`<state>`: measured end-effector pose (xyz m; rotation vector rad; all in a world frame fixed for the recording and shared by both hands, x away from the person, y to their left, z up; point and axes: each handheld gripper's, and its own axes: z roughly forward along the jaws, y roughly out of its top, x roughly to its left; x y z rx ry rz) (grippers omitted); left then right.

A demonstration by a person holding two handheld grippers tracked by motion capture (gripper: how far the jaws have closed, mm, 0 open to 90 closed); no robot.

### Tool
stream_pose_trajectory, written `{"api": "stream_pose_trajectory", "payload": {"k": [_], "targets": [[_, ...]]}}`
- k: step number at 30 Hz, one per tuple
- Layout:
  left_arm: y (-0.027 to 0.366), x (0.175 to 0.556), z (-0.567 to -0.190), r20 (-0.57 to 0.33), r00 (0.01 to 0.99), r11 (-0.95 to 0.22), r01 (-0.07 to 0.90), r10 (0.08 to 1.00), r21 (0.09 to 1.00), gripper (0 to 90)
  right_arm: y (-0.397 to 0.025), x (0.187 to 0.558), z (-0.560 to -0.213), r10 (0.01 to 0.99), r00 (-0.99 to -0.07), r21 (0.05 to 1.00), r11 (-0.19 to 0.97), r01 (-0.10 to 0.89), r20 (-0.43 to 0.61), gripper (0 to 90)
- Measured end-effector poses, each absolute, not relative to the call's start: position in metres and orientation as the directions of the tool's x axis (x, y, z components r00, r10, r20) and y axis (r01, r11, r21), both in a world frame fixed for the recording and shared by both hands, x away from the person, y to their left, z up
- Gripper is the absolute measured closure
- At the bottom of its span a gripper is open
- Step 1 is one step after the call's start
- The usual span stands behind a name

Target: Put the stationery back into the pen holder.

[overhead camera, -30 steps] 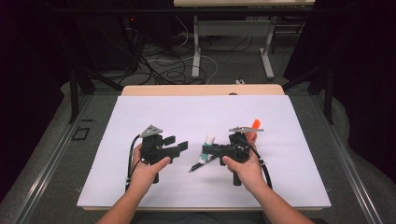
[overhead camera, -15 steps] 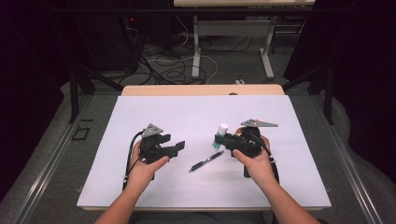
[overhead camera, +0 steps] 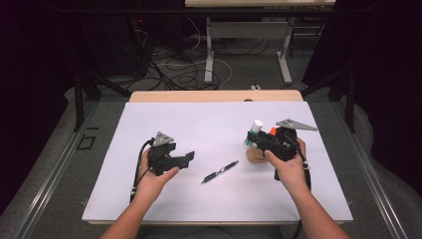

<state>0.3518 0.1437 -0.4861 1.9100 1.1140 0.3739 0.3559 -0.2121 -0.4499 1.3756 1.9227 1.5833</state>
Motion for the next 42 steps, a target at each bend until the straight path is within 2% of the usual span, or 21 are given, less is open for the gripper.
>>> {"api": "stream_pose_trajectory", "payload": {"k": [14,28,42], "targets": [[0.146,0.354,-0.489,-0.179,0.549,-0.209,0.569,0.816,0.796,16.1,-0.229,0.357,-0.448,0.851,-0.444,0.894,-0.064,0.443,0.281,65.5],[0.145,0.354,-0.49,-0.187,0.547,-0.205,0.576,0.816,0.791,16.2,-0.241,0.348,-0.457,0.905,-0.387,0.914,-0.007,0.406,0.179,65.5],[0.145,0.353,-0.492,-0.193,0.547,-0.21,0.588,0.815,0.781,16.2,-0.237,0.347,-0.471,0.922,-0.367,0.91,0.042,0.413,0.124,65.5]]}}
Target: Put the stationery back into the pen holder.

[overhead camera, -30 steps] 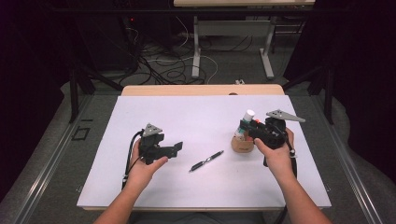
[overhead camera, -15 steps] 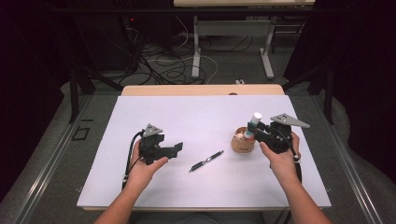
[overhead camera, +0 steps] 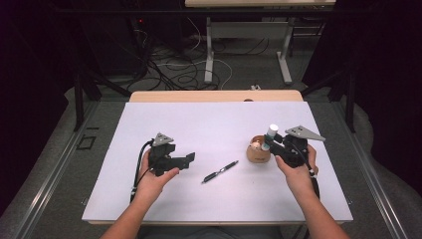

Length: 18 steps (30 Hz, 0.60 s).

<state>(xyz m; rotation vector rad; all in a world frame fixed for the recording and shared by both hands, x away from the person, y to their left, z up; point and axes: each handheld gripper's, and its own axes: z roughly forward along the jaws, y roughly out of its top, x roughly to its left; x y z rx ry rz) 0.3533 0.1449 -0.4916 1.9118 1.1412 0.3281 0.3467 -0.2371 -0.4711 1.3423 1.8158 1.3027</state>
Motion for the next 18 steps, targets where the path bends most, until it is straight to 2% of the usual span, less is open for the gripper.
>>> {"api": "stream_pose_trajectory", "payload": {"k": [18], "targets": [[0.1436,0.3538,-0.4939,-0.185,0.551,-0.222,0.589,0.814,0.777,16.2,-0.2304,0.3499,-0.4814,0.934,-0.352,0.91,0.088,0.404,0.066,65.4]]}}
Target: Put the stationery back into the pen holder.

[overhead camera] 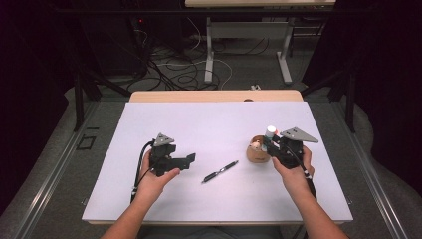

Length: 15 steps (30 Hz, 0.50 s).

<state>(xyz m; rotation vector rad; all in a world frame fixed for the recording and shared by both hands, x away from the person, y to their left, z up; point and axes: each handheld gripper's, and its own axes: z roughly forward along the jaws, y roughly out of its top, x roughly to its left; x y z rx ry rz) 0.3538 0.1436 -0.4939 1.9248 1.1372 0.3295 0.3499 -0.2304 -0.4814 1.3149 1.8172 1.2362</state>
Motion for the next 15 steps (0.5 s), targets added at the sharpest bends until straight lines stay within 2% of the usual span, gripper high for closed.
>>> {"api": "stream_pose_trajectory", "payload": {"k": [15], "targets": [[0.1432,0.354,-0.4948,-0.185,0.551,-0.223,0.591,0.814,0.775,16.2,-0.2287,0.3545,-0.4883,0.939,-0.339,0.907,0.098,0.409,0.052,65.3]]}}
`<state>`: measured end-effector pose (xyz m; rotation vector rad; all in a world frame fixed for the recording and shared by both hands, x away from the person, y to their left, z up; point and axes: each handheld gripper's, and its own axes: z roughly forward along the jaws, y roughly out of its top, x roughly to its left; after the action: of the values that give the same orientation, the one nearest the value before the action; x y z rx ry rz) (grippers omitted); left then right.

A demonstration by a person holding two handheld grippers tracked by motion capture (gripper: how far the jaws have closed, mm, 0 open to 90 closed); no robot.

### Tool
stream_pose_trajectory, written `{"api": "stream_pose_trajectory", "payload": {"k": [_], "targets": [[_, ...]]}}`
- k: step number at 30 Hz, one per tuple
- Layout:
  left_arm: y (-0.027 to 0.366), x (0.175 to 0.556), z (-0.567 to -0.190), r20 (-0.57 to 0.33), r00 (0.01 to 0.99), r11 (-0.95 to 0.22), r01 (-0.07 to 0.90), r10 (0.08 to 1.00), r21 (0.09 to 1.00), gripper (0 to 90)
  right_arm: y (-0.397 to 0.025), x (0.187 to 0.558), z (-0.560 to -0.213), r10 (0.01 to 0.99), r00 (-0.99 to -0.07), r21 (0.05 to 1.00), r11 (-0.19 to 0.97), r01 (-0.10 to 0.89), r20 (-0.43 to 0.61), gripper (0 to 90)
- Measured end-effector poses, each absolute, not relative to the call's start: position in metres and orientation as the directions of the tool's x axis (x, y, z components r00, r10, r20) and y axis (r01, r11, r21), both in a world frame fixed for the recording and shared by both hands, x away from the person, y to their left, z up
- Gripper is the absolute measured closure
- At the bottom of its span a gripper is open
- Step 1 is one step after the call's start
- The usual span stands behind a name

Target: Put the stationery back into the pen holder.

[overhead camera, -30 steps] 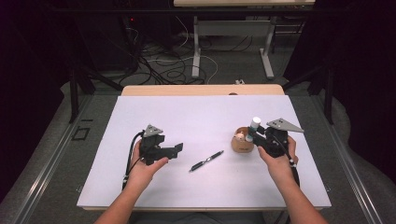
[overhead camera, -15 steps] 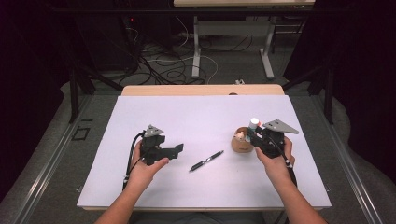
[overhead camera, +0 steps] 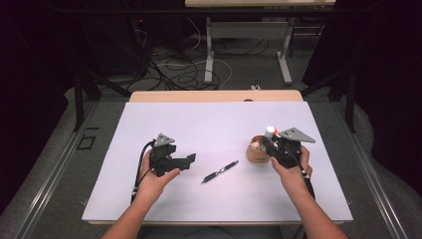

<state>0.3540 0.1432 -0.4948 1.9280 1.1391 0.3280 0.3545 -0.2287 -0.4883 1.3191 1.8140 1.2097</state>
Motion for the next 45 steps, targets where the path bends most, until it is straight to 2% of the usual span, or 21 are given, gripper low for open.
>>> {"api": "stream_pose_trajectory", "payload": {"k": [5,9,16,35,45], "targets": [[0.142,0.354,-0.496,-0.195,0.547,-0.215,0.596,0.814,0.774,16.2,-0.229,0.356,-0.494,0.94,-0.336,0.891,0.1,0.443,0.061,64.8],[0.142,0.354,-0.497,-0.187,0.55,-0.226,0.597,0.814,0.77,16.2,-0.23,0.356,-0.495,0.94,-0.336,0.887,0.102,0.451,0.063,59.0],[0.141,0.354,-0.498,-0.181,0.555,-0.236,0.595,0.812,0.768,16.3,-0.227,0.354,-0.493,0.937,-0.344,0.886,0.104,0.452,0.065,55.4],[0.13,0.354,-0.506,-0.169,0.589,-0.277,0.59,0.79,0.759,18.8,-0.23,0.353,-0.486,0.929,-0.358,0.893,0.077,0.443,0.097,27.0],[0.116,0.357,-0.506,-0.159,0.648,-0.34,0.573,0.745,0.746,22.4,-0.23,0.349,-0.48,0.924,-0.372,0.9,0.087,0.427,0.087,17.4]]}}
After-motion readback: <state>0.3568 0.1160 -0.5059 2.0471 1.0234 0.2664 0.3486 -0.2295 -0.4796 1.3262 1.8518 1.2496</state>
